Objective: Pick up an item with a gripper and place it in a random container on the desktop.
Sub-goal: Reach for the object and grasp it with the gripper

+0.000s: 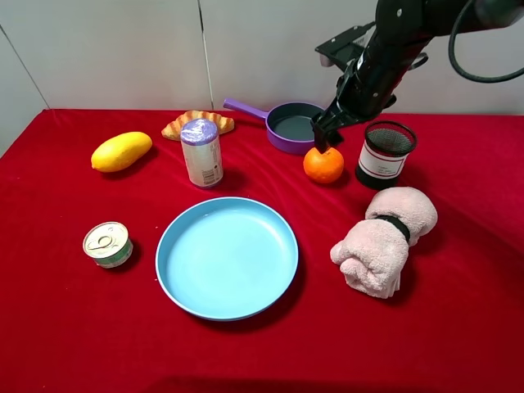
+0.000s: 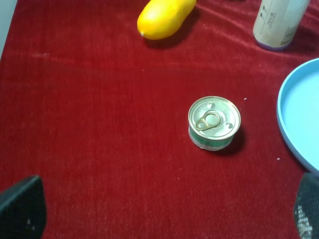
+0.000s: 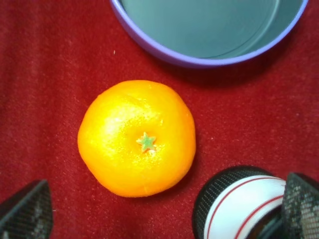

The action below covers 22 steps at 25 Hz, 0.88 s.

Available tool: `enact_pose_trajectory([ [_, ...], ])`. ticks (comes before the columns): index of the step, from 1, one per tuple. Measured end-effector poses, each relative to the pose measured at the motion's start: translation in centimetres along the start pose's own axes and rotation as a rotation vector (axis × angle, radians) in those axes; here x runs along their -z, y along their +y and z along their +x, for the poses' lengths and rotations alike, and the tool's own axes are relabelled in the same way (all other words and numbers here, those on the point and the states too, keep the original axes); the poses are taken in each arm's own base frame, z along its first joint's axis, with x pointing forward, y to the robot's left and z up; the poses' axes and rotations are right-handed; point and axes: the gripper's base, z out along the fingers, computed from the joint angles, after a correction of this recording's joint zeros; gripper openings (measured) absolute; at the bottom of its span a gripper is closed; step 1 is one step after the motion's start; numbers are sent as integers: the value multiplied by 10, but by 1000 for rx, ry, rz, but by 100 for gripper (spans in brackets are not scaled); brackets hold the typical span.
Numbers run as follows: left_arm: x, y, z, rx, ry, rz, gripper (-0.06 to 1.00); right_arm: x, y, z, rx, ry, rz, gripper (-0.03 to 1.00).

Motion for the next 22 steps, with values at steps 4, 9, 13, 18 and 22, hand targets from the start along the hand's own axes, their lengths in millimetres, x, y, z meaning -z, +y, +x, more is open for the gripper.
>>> enact_pose_trajectory([
  [4, 0, 0, 0, 0, 0, 0, 100, -11, 1, 1, 5, 0, -15, 69],
  [9, 0, 0, 0, 0, 0, 0, 100, -25, 2, 3, 7, 10, -22, 69],
  [13, 0, 0, 0, 0, 0, 0, 100, -34, 3, 5, 9, 21, -26, 69],
  [18, 0, 0, 0, 0, 0, 0, 100, -47, 4, 7, 10, 23, -27, 69],
  [22, 0, 0, 0, 0, 0, 0, 100, -55, 5, 8, 11, 29, -30, 69],
])
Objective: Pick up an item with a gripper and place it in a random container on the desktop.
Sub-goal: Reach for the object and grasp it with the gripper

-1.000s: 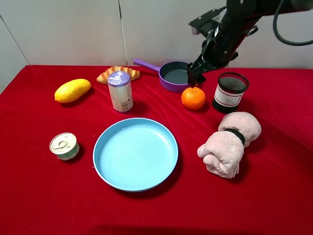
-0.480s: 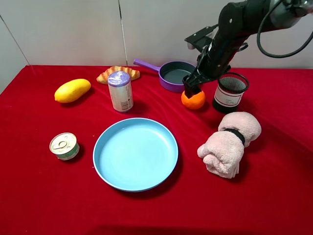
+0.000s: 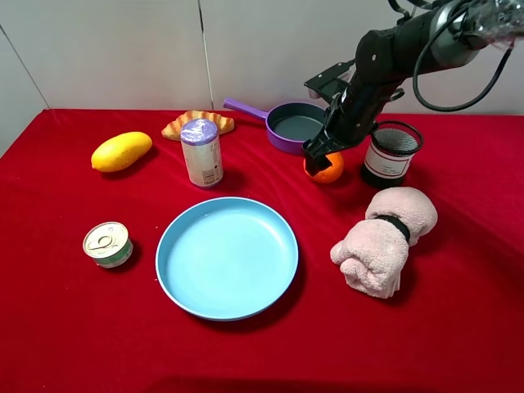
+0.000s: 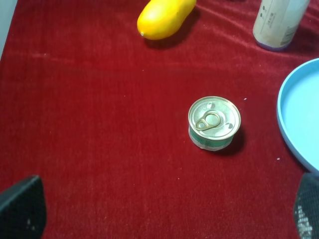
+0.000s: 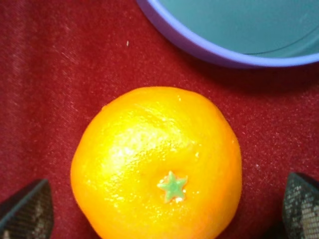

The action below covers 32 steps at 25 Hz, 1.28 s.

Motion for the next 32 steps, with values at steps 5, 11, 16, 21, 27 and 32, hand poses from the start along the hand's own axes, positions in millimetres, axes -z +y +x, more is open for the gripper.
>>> enact_pose_trajectory([
  [5, 0, 0, 0, 0, 0, 0, 100, -4, 0, -1, 0, -14, 5, 69],
  [11, 0, 0, 0, 0, 0, 0, 100, -4, -1, -3, 6, -38, 15, 69],
  [16, 0, 0, 0, 0, 0, 0, 100, -5, -1, -3, 8, -41, 16, 69],
  [21, 0, 0, 0, 0, 0, 0, 100, -16, 0, 0, 14, -28, 10, 69],
  [27, 0, 0, 0, 0, 0, 0, 100, -20, 0, 1, 15, -28, 10, 69],
  [32, 0, 0, 0, 0, 0, 0, 100, -25, 1, 2, 15, -18, 6, 69],
])
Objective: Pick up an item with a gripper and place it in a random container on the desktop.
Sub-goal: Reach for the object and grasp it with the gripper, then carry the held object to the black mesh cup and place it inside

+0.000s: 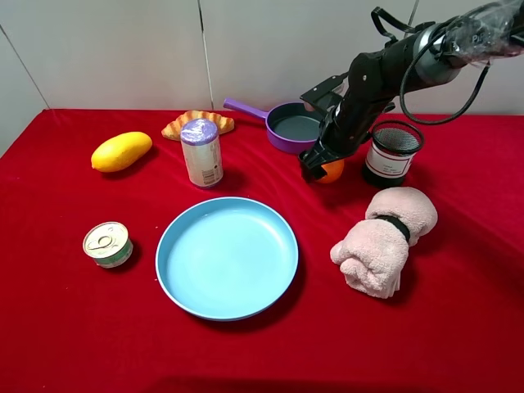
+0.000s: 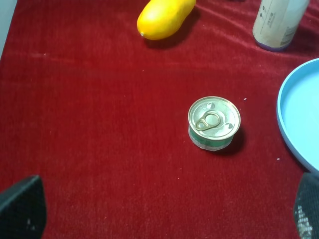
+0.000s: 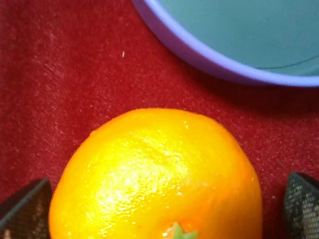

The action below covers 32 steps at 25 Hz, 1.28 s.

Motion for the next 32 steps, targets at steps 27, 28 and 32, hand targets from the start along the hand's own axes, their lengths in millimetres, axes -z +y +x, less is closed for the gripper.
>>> enact_pose_trajectory([
  [27, 0, 0, 0, 0, 0, 0, 100, 0, 0, -2, -19, -21, -2, 55],
  [28, 0, 0, 0, 0, 0, 0, 100, 1, 0, -3, -19, -25, -1, 55],
  [32, 0, 0, 0, 0, 0, 0, 100, 9, -1, -6, -20, -45, 7, 55],
])
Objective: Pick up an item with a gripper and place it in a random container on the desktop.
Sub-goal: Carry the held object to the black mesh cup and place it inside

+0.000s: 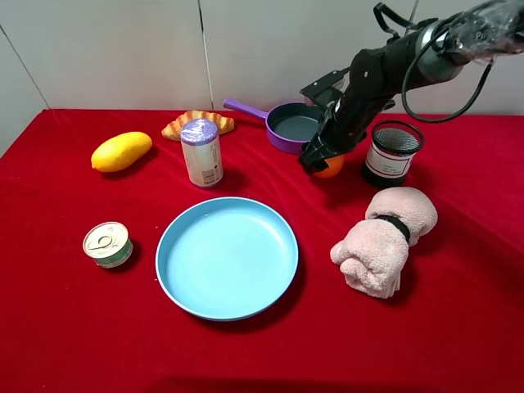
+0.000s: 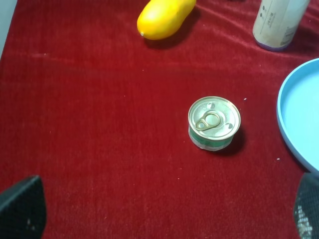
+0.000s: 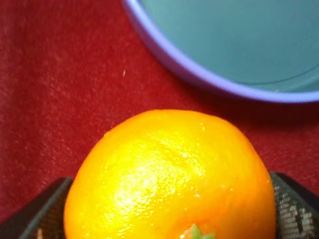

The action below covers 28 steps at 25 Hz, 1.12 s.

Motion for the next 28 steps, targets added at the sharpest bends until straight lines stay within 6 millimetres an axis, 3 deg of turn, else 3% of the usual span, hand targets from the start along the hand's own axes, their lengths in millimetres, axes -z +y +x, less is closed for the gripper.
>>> enact_pose_trajectory([
  [6, 0, 0, 0, 0, 0, 0, 100, 14, -3, -7, -1, -36, 14, 55],
  [18, 0, 0, 0, 0, 0, 0, 100, 57, -11, -47, 54, -123, 66, 55],
  [24, 0, 0, 0, 0, 0, 0, 100, 67, -13, -45, 88, -54, 73, 55],
  [28, 0, 0, 0, 0, 0, 0, 100, 86, -16, -45, 118, -41, 104, 55],
])
